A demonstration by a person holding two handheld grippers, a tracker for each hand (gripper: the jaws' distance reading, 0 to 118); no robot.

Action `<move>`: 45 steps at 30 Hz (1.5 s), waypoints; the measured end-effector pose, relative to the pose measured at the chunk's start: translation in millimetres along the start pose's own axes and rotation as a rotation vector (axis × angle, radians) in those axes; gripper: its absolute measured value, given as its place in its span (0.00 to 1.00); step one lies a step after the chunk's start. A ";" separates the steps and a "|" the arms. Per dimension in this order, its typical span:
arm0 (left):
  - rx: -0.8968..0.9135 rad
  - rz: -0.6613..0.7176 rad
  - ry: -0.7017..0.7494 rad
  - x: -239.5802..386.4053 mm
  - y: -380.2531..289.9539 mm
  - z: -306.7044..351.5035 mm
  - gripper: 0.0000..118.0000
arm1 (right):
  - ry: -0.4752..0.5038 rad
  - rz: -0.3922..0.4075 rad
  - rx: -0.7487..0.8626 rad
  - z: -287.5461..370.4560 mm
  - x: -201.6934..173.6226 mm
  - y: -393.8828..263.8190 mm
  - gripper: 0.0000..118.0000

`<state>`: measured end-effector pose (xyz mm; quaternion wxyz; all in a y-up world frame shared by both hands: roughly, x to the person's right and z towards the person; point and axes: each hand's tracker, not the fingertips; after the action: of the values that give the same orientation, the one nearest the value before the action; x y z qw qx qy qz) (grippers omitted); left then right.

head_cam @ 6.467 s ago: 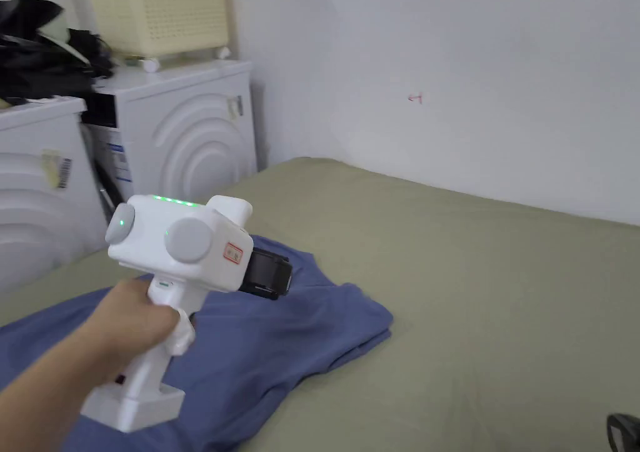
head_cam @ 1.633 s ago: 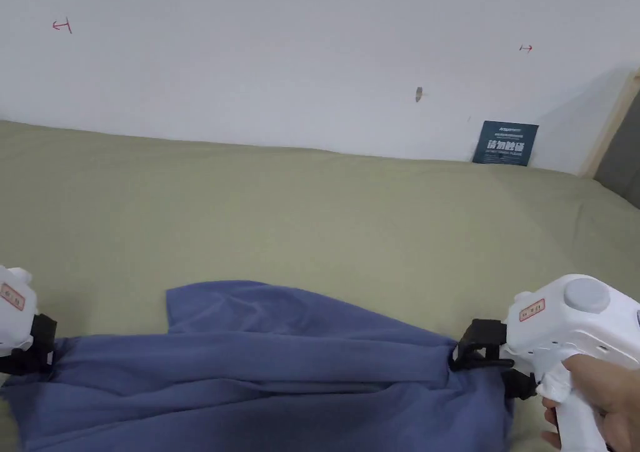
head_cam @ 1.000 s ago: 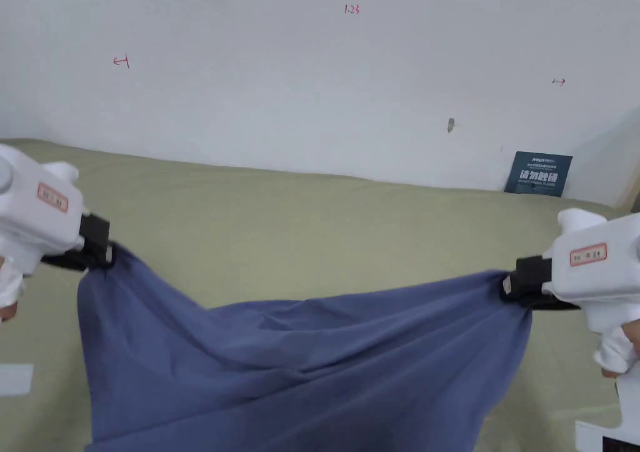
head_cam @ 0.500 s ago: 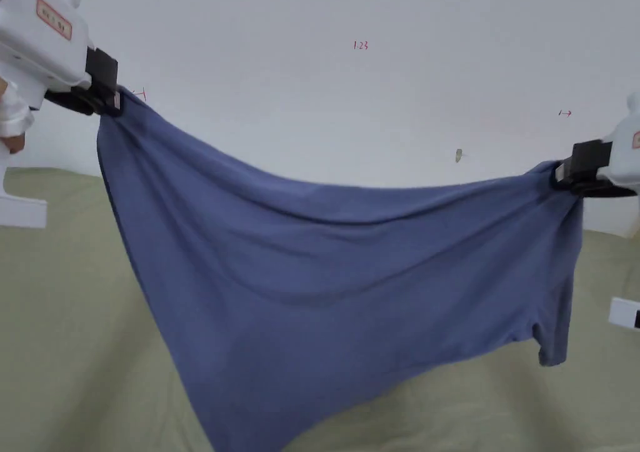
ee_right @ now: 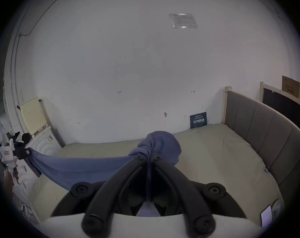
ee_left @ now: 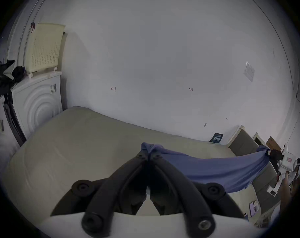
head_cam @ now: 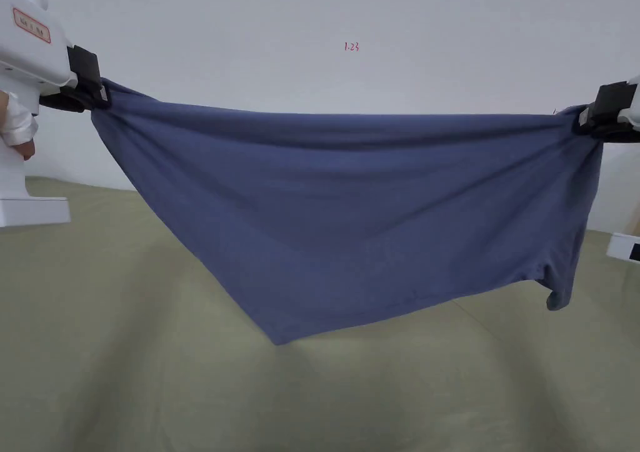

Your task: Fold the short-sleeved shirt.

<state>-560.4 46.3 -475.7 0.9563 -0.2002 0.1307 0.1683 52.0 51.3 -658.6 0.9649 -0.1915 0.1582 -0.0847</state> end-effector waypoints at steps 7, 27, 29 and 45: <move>-0.050 0.017 -0.022 9.6 -41.4 6.8 0.00 | 0.002 -0.012 -0.041 -6.6 6.4 -32.2 0.03; -0.335 0.058 -0.068 -72.5 -185.4 -6.8 0.00 | -0.006 -0.037 -0.319 42.4 49.6 -202.0 0.03; -0.364 0.081 -0.077 -78.9 -202.8 10.6 0.00 | -0.009 -0.035 -0.342 52.4 52.9 -220.9 0.03; -0.584 0.230 -0.001 -112.6 -365.4 80.0 0.00 | -0.062 -0.067 -0.552 103.3 77.5 -342.5 0.03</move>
<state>-511.4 -265.3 -245.3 0.8332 -0.4502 0.0981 0.3058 124.2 -243.1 -453.5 0.8772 -0.4549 0.1395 -0.0643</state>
